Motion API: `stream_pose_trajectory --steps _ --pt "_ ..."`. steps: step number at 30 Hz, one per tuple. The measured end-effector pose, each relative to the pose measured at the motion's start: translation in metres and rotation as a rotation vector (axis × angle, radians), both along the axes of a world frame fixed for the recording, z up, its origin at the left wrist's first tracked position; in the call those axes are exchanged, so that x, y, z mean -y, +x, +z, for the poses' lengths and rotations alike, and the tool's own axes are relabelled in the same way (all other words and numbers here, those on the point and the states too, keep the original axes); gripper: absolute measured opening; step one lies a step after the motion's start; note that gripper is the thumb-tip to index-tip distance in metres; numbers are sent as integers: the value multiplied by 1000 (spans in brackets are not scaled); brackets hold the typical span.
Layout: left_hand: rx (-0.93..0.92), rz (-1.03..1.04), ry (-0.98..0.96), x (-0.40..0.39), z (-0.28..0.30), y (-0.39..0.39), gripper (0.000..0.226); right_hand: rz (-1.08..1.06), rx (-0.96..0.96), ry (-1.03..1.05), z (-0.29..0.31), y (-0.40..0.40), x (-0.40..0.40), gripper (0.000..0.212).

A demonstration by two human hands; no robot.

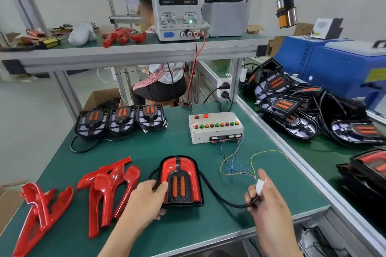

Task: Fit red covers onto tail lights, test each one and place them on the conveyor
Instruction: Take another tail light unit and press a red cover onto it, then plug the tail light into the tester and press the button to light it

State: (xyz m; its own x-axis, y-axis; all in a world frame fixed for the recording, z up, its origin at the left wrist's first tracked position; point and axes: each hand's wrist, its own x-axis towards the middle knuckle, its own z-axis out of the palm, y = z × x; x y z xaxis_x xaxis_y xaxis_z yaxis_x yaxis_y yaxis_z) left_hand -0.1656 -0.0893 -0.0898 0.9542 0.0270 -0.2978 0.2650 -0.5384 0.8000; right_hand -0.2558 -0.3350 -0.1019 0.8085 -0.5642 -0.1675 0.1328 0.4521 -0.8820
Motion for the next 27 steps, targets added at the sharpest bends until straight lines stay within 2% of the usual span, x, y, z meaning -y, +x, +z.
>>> stream_pose_trajectory --steps 3,4,5,7,8,9,11,13,15,19,25,27 --pt "139 -73 467 -2 11 -7 52 73 49 115 1 -2 2 32" --pt "208 -52 566 0 17 -10 53 79 59 140 1 -3 2 32" --pt "307 -17 587 4 25 -14 50 76 56 157 2 -4 2 31" --pt "580 18 407 20 40 -23 26 32 6 187 1 -7 1 28" --pt "657 -27 272 31 45 -25 13 -11 -25 192 0 -8 1 26" --pt "669 -108 154 46 50 -26 12 -67 -51 186 -3 -9 1 25" --pt "562 -335 45 85 55 -27 20 -173 -91 162 -10 -9 1 27" --pt "438 -556 136 128 52 -24 23 -241 -110 156 -15 -9 -1 28" --pt "320 -646 228 163 44 -18 31 -286 -103 163 -17 -9 -4 27" --pt "85 -651 221 202 21 -13 35 -348 -93 147 -22 -10 -4 22" --pt "74 -563 286 221 6 -9 27 -396 -132 124 -34 -10 -4 18" --pt "100 -581 223 221 6 -8 13 -413 -141 109 -36 -9 -5 13"
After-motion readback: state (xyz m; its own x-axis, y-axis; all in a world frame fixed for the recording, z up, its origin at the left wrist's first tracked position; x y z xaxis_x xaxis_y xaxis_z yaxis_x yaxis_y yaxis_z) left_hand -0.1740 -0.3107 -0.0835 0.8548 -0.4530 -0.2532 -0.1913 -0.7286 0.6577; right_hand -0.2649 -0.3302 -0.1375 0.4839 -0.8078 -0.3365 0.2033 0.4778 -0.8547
